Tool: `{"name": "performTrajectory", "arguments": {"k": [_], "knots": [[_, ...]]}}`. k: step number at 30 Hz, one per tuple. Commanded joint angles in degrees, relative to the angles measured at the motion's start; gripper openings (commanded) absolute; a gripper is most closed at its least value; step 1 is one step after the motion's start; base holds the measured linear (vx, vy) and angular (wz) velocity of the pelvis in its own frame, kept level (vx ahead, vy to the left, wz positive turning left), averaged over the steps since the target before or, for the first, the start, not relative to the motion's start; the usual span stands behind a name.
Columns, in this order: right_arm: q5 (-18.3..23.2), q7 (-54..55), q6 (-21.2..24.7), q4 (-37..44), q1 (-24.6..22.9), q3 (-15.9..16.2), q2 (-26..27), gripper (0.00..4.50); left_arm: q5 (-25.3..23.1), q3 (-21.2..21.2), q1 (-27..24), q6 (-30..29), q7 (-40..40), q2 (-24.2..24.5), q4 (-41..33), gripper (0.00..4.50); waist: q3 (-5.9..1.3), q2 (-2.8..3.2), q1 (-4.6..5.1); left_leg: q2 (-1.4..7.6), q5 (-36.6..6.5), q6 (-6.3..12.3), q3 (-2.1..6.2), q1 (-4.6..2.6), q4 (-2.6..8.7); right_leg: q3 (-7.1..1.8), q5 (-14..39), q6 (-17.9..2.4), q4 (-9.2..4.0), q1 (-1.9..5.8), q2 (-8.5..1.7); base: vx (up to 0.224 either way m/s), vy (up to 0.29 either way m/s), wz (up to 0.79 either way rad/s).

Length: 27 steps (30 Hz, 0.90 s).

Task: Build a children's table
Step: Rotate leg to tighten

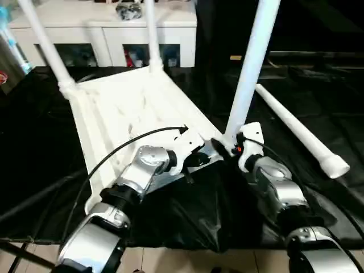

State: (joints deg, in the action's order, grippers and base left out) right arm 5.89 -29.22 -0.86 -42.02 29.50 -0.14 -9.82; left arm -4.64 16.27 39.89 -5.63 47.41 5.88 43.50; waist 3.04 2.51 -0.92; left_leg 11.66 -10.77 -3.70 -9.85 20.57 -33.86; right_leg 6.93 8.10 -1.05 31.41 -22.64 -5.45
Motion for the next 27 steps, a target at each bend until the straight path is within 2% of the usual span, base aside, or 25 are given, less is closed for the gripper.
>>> {"name": "performTrajectory", "arguments": {"k": [1,2,5,8,9,10,11,15,19,27], "knots": [[-0.2,-4.2,0.0,2.1,-1.9,1.8,-1.1,4.09,0.5,-0.4,0.9,0.7,1.4,0.2,-1.5,0.28,-3.81,-0.62,-0.47,1.27,-17.0,4.27,0.10,-0.45,4.25,-2.62,20.9,-10.8,-3.72,2.59,-3.27,0.000,0.000,0.00],[-0.2,-4.2,0.0,2.1,-1.9,1.8,-1.1,4.12,0.5,-0.4,0.9,0.7,1.4,0.2,-1.5,0.44,-3.88,-0.78,-0.83,1.21,-16.1,4.53,-0.02,-0.38,4.11,-2.80,20.5,-11.0,-3.50,2.58,-3.27,0.000,0.000,0.00],[0.2,-6.7,-0.1,3.8,-3.2,1.5,-2.8,4.12,1.0,-0.7,1.3,-0.3,1.6,0.7,-1.6,0.58,-4.05,-0.49,-1.44,1.25,-14.2,4.62,-0.07,-0.32,3.98,-3.04,18.8,-11.6,-3.00,2.66,-3.24,0.000,0.000,0.00],[0.4,-7.6,0.1,4.6,-3.6,1.7,-3.5,4.12,0.5,-0.6,1.7,0.3,0.7,0.6,-0.6,0.86,-4.24,-0.52,-1.47,1.25,-12.0,5.14,-0.05,0.08,3.82,-3.03,15.1,-12.5,-2.51,3.00,-3.16,0.000,0.000,0.00],[0.4,-7.7,0.2,4.9,-3.7,1.7,-3.6,4.12,0.3,-0.4,1.9,0.3,1.0,0.7,-0.3,0.86,-4.27,-0.24,-1.52,1.20,-11.7,5.21,-0.03,0.07,3.79,-3.00,14.8,-12.6,-2.46,3.04,-3.17,0.000,0.000,0.00],[0.4,-7.7,0.2,5.1,-3.8,1.8,-3.6,4.12,0.2,-0.3,1.9,0.4,1.0,0.8,-0.1,0.86,-4.33,-0.45,-1.47,1.18,-11.0,5.49,-0.02,0.18,3.77,-2.98,14.1,-12.6,-2.39,3.14,-3.12,0.000,0.000,0.00],[0.4,-7.8,0.2,5.4,-3.8,1.8,-3.7,4.12,-0.1,-0.1,2.0,0.5,1.0,1.0,0.1,0.86,-4.37,-0.42,-1.44,1.16,-10.4,5.72,0.02,0.26,3.74,-2.92,13.4,-12.8,-2.31,3.21,-3.07,0.000,0.000,0.00],[0.7,-8.5,0.4,6.2,-4.0,1.6,-4.0,4.12,-0.7,0.0,2.2,0.2,1.2,1.9,0.4,0.86,-4.22,-0.32,-1.41,1.20,-11.2,5.61,-0.01,0.16,3.80,-2.83,15.3,-12.7,-2.56,3.12,-3.03,0.000,0.000,0.00],[0.8,-9.3,0.6,6.7,-4.2,1.5,-4.2,4.12,-0.7,0.4,2.1,-2.3,2.6,2.6,0.5,0.86,-3.99,-0.29,-1.28,1.19,-13.7,4.54,0.07,0.01,4.01,-2.74,19.5,-11.2,-3.06,3.01,-3.01,0.000,0.000,0.00],[0.8,-9.5,0.8,6.7,-4.1,1.4,-4.6,4.12,-0.2,0.5,1.9,-4.5,4.1,2.8,0.2,0.86,-4.03,-0.15,-1.36,1.24,-14.0,4.07,0.10,-0.07,4.06,-2.83,18.1,-11.9,-2.93,2.99,-3.01,0.000,0.000,0.00]]}}
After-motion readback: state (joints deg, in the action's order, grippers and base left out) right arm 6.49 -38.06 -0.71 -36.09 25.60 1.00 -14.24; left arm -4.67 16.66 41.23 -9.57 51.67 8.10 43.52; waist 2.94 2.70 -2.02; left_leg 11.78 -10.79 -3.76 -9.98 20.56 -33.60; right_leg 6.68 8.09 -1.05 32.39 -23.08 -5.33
